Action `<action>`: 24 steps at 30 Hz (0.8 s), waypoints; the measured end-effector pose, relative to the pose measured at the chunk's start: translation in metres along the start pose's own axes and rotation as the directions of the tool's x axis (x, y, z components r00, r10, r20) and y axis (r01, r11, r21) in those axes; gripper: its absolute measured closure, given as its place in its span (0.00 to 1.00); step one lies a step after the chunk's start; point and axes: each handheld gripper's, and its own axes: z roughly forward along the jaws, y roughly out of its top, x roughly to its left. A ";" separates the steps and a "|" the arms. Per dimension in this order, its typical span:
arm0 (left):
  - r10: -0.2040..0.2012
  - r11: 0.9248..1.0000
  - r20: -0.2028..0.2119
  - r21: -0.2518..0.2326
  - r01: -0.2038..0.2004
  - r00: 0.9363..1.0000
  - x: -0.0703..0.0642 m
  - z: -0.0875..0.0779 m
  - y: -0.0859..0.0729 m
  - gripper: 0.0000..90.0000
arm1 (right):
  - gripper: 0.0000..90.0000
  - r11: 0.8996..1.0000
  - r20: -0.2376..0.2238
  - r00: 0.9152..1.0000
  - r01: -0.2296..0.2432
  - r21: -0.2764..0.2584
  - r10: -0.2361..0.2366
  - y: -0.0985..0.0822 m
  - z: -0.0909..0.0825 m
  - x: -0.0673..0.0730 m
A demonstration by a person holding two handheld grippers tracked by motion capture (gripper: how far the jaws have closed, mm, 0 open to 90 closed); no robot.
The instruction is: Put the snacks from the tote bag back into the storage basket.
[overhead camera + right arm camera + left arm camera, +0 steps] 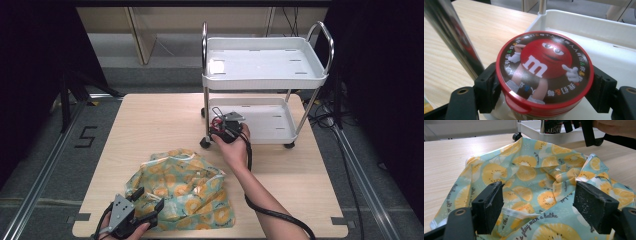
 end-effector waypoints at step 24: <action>0.000 1.000 0.009 -0.006 0.000 1.000 -0.001 0.002 -0.001 0.26 | 0.23 0.999 -0.056 0.998 0.038 0.000 -0.038 0.001 -0.055 -0.022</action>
